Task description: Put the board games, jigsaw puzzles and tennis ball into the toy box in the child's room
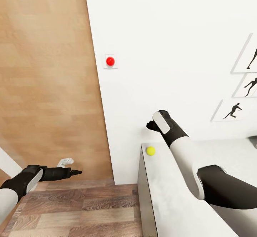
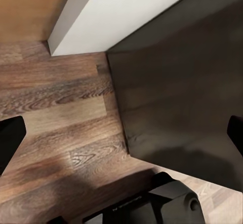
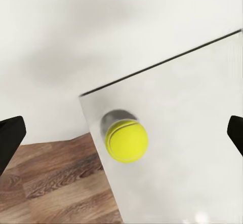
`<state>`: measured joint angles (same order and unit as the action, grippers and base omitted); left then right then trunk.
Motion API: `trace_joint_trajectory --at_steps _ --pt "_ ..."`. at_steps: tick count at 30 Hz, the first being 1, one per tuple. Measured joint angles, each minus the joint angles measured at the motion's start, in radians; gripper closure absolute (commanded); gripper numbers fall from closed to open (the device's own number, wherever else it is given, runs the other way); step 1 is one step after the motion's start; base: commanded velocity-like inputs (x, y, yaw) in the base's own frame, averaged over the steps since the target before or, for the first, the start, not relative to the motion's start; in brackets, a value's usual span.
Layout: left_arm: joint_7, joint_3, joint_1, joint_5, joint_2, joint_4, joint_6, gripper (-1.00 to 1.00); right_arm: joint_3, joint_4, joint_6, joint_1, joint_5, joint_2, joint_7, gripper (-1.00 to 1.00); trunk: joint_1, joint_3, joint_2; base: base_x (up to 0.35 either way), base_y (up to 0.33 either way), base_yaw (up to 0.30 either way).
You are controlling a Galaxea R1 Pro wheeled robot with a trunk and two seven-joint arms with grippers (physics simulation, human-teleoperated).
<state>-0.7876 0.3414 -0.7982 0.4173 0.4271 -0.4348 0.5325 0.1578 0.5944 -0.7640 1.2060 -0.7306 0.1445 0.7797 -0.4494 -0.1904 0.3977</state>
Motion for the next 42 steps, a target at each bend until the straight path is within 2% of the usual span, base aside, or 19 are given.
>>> trace_joint_trajectory --at_steps 18,42 --pt "0.002 0.002 0.000 -0.001 -0.002 0.000 -0.003 -1.00 -0.001 -0.031 0.005 0.000 0.002 -0.004 -0.001 -1.00 0.000 -0.029 0.000 0.000 0.000 0.000" --pt "0.003 0.002 0.000 -0.001 -0.002 0.000 -0.005 -1.00 0.000 -0.029 0.004 0.006 0.006 0.006 0.001 -1.00 0.000 -0.069 0.000 0.000 0.000 0.000"
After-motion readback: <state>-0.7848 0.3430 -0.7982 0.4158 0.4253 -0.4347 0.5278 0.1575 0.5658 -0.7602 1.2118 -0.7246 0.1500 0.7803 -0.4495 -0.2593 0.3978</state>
